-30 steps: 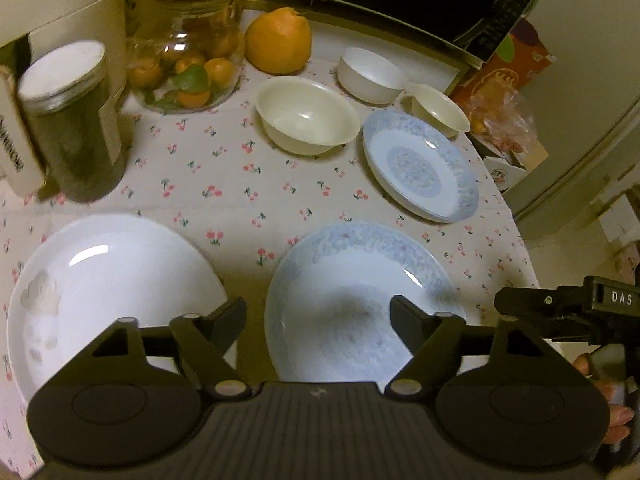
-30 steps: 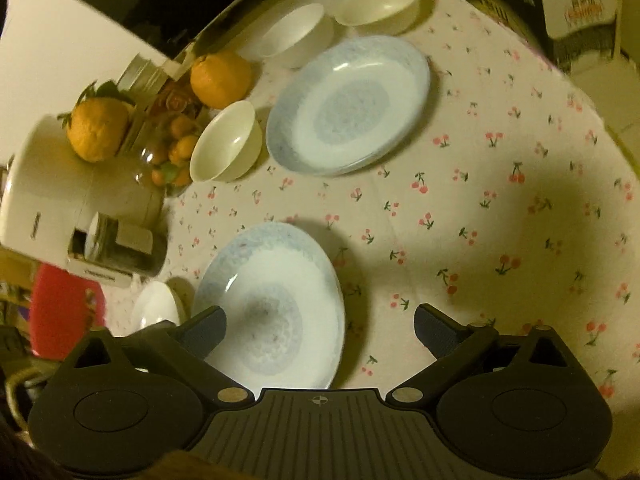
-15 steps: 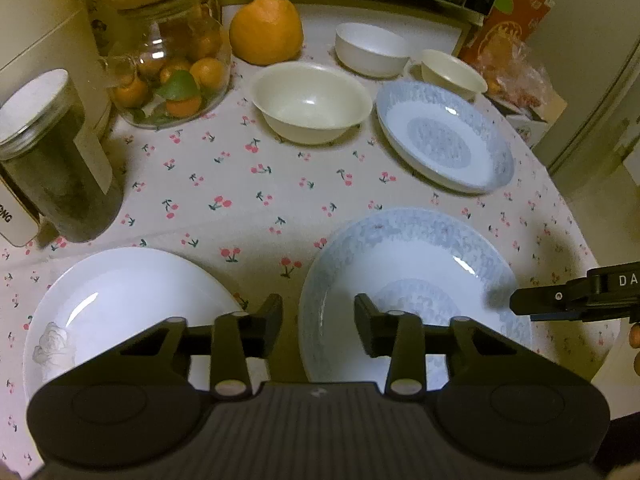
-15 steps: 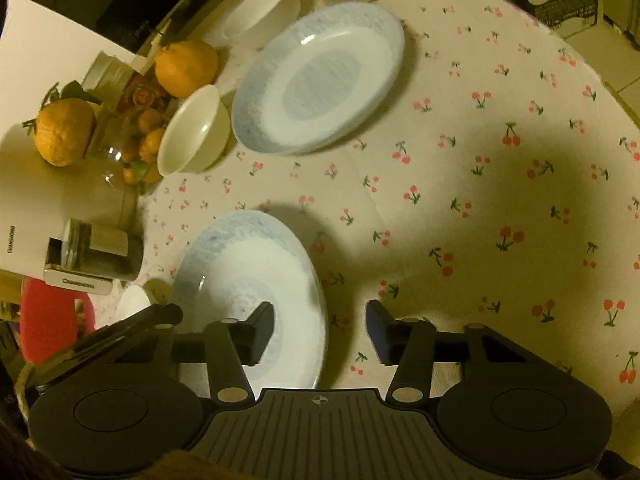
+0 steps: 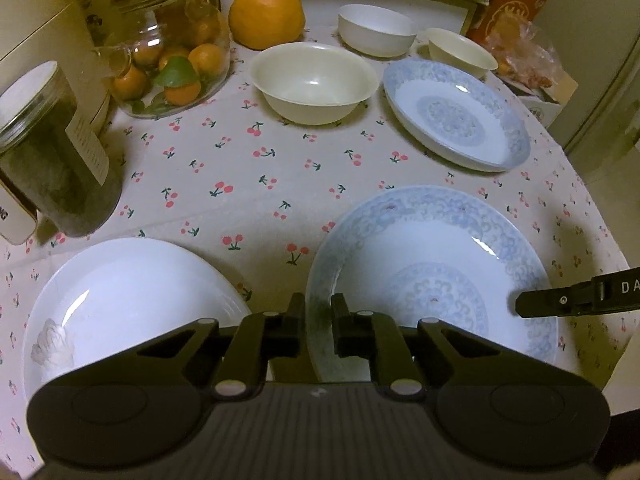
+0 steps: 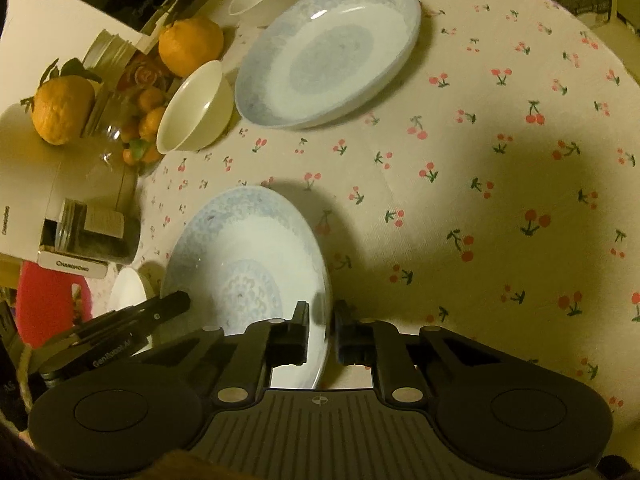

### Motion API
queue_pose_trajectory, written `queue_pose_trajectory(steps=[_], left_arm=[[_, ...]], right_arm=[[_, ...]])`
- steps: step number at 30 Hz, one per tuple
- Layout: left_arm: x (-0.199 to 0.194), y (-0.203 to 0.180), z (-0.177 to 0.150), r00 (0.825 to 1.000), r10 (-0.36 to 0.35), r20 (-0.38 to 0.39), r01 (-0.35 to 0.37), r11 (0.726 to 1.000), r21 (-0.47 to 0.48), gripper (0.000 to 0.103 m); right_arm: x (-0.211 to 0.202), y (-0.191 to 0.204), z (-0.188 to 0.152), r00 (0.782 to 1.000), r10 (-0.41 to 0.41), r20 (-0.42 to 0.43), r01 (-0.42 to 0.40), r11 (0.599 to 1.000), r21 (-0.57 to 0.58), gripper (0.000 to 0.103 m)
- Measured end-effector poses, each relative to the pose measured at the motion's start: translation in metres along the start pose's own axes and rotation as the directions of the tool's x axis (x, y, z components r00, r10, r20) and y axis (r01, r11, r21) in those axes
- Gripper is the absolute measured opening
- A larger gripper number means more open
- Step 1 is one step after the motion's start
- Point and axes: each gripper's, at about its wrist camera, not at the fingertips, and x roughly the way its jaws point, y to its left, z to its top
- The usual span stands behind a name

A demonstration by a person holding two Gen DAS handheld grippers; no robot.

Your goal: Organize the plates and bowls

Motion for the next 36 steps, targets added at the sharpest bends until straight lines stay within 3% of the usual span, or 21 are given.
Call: queue_pose_trajectory(steps=[8,18,36], left_arm=[[-0.004,-0.005,-0.003,0.998,-0.064,-0.007,0.063,0.994,-0.086,0.011],[-0.008,-0.018,-0.005,0.999,-0.021,0.026,0.024,0.992,-0.126,0.011],[-0.002,-0.012,-0.004,0.998,0.045,0.032,-0.039,0.985,-0.168,0.011]], right_arm=[[-0.023,-0.005,0.02,0.998,0.013,0.054,-0.014,1.0,0.021,0.013],[-0.009,-0.014,0.046,0.999,0.021,0.041,-0.022,1.0,0.02,0.013],[0.016,0.001,0.054,0.998,-0.024,0.055,0.023,1.0,0.019,0.013]])
